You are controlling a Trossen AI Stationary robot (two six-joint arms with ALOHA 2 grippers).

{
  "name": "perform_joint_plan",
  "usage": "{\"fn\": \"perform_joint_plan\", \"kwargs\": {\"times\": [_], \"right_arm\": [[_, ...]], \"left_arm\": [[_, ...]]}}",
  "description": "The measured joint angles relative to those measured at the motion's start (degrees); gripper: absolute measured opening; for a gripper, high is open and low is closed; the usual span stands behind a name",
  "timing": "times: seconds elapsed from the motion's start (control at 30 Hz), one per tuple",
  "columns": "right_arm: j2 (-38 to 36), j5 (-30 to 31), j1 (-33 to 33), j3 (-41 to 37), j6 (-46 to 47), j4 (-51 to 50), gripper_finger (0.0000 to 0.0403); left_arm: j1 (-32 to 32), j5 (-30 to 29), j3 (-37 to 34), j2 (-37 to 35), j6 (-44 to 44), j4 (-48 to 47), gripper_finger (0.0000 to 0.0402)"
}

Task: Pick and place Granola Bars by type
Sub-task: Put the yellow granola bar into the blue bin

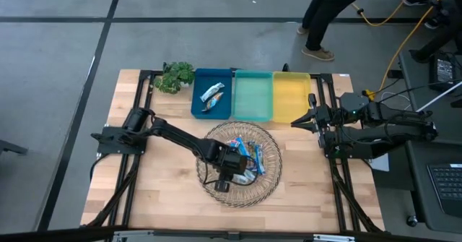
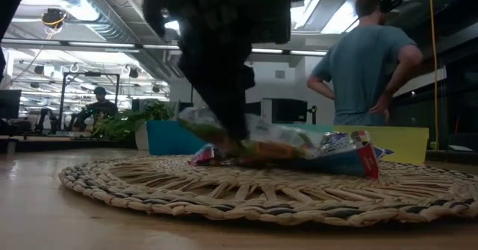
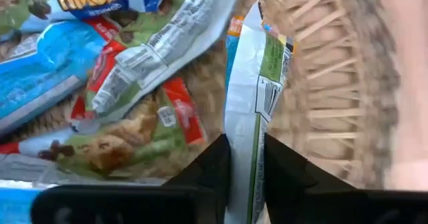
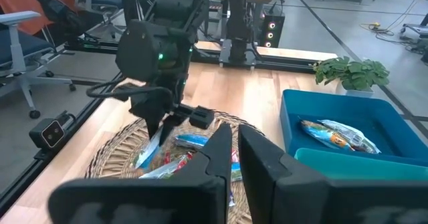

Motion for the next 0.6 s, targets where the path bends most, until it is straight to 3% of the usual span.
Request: {"fn": "perform_joint_plan", "kwargs": {"times": [0.33,0.6], "right_arm": [[0.01,0.11,-0.02,0.0,0.0,-0.24,0.0032],[0.0,0.07,-0.02,0.0,0.0,-0.35,0.0032]], "left_arm": [[-0.04,0.83,4.29,-2.64,-2.13,-1.77,0.0054],[1.56,-2.52,7.44,-6.99,-0.68,-3.14,0.0053]]}}
